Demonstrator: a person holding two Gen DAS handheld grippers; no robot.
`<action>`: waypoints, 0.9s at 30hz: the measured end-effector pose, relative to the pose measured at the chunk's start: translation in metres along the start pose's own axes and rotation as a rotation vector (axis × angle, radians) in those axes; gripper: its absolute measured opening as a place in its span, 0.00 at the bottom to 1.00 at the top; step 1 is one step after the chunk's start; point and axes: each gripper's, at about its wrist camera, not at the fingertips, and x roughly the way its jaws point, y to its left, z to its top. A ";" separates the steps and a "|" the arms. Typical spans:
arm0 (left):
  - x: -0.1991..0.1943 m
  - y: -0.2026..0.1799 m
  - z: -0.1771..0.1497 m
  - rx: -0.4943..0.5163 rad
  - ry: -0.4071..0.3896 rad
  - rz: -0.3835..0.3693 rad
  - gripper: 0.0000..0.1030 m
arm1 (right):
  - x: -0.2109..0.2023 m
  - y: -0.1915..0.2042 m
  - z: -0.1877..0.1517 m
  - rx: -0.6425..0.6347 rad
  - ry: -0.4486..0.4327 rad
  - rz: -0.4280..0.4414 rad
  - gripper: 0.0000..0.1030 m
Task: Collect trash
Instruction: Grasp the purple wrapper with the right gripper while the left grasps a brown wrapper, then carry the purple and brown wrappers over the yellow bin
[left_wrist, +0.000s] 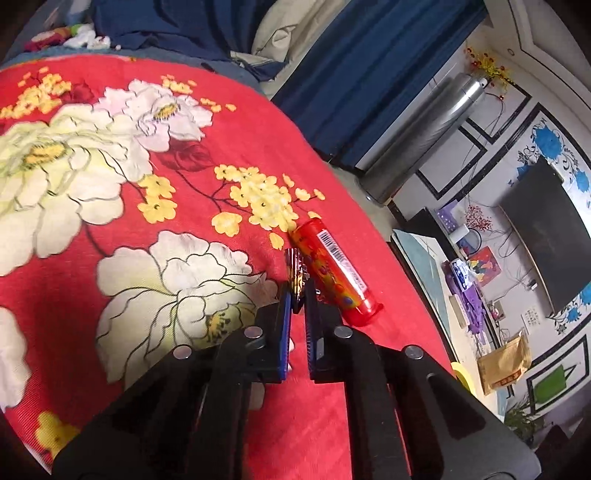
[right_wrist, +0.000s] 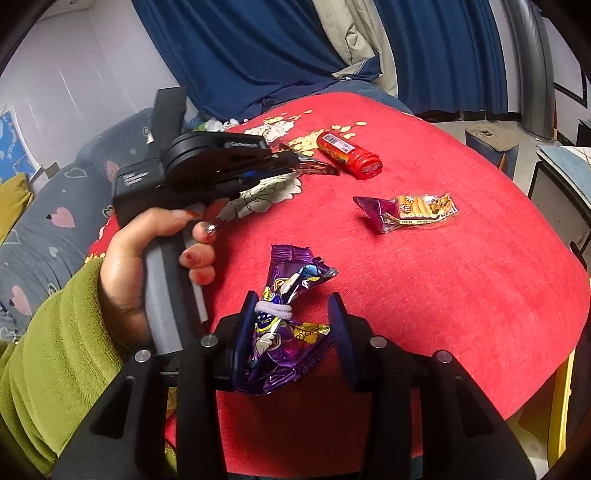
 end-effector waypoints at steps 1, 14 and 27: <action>-0.006 -0.003 -0.001 0.017 -0.007 -0.003 0.03 | -0.002 0.000 0.000 0.001 -0.005 0.001 0.36; -0.062 -0.083 -0.001 0.240 -0.122 -0.085 0.02 | -0.041 -0.017 0.010 0.023 -0.099 -0.031 0.36; -0.057 -0.141 -0.037 0.394 -0.073 -0.162 0.02 | -0.100 -0.067 0.008 0.101 -0.189 -0.132 0.36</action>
